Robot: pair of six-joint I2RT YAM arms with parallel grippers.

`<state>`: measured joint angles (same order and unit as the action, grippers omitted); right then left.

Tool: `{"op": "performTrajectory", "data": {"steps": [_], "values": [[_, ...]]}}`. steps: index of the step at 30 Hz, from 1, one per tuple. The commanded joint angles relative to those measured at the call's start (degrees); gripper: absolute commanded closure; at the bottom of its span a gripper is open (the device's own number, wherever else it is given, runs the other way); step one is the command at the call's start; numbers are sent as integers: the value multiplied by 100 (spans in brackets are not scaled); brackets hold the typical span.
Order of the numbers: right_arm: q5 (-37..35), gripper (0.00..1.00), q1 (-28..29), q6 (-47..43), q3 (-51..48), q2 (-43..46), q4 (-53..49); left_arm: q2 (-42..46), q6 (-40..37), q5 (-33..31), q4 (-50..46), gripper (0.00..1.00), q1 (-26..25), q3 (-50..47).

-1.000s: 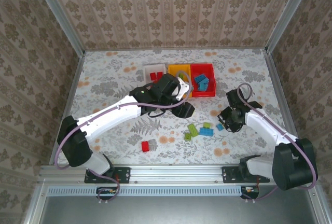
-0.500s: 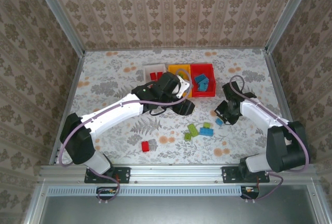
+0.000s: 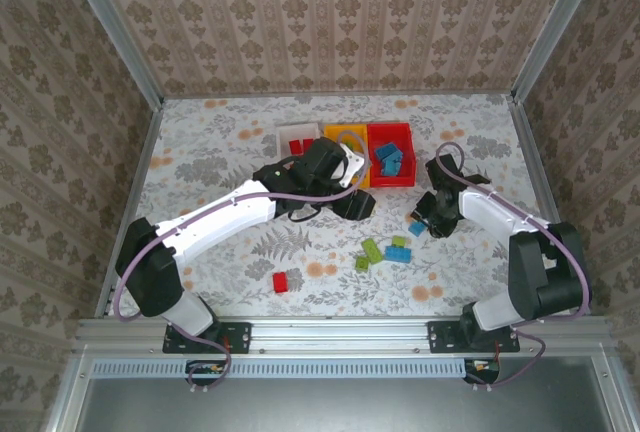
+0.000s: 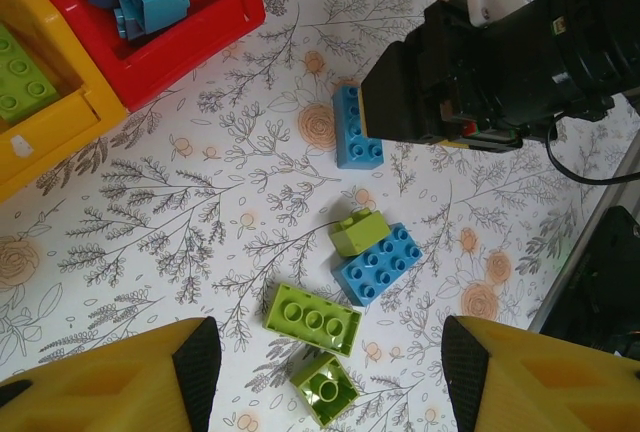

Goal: Sort the legos into containers by color

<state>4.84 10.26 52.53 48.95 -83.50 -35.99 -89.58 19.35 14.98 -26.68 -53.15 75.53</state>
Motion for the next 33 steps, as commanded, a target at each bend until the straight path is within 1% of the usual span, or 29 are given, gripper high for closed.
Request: {"op": "performTrajectory", "data": {"steps": [1,3,5,8,11,13,16,19,21,24,27,29,33], "values": [[-54,42,2,-180,175,122,-175,31,83,-48,77,37,32,41],[-15,34,-7,-191,185,-48,-185,20,78,-17,99,37,32,41],[22,30,-16,-192,210,-211,-133,-4,81,20,115,37,34,50],[27,28,-16,-217,316,-462,16,5,83,83,144,37,39,67],[26,29,-19,-253,443,-785,96,7,85,139,172,37,47,67],[35,34,-17,-262,475,-956,118,10,101,146,172,37,35,59],[61,47,-18,-246,436,-1113,169,11,107,128,157,37,43,59],[-4,63,-16,-241,411,-1010,204,25,113,97,161,37,42,59],[-200,74,13,-338,516,-714,125,37,112,48,124,37,42,89],[-712,77,282,-810,1027,-229,-101,102,124,-91,71,37,63,184],[-962,79,477,-1361,1788,-254,-216,167,238,-316,46,37,172,290],[-1004,78,505,-1637,2280,-547,-190,202,383,-416,120,37,301,313],[-756,79,493,-2050,3629,-1736,-321,179,591,-443,206,37,638,448]]}}
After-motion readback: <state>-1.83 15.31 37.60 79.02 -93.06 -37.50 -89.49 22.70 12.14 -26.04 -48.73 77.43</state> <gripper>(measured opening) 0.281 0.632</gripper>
